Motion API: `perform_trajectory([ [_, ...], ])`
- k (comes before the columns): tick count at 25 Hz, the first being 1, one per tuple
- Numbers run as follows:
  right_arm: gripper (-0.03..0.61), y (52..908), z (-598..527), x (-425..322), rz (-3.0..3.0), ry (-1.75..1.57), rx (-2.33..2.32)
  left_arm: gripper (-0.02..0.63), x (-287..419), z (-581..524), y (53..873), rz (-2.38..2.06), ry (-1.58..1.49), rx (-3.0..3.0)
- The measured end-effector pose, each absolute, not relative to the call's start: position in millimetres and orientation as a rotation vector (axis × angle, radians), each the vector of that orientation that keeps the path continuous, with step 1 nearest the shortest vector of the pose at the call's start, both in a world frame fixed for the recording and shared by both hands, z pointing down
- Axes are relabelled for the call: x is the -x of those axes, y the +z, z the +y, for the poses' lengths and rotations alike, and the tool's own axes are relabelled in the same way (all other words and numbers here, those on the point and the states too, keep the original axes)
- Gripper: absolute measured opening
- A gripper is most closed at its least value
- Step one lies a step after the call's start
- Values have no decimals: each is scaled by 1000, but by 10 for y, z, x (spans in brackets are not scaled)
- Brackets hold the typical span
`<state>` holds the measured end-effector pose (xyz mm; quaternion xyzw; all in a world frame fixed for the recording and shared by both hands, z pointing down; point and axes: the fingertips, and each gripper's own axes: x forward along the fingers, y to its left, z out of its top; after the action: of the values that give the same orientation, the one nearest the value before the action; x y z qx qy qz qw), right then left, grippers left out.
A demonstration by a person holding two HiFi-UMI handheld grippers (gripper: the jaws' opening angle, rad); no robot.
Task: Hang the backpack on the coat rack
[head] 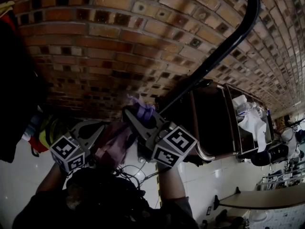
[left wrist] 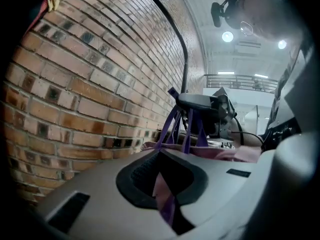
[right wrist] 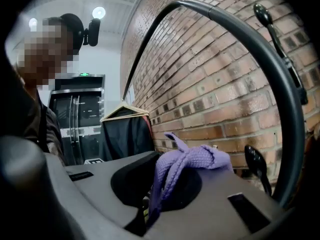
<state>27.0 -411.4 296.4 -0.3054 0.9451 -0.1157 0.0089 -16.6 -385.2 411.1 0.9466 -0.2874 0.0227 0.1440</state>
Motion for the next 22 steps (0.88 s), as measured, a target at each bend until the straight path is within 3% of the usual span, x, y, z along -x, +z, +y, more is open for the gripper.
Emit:
perform_trajectory([
  [12,-3,2453,-4489,-465,2914,-250,947,12,105,-4216,4157,-863,56,-2682],
  [22,-3,2556,-4428,-855,2817,-343,970,12,-39,-4246,4128,-905,63,-2664],
])
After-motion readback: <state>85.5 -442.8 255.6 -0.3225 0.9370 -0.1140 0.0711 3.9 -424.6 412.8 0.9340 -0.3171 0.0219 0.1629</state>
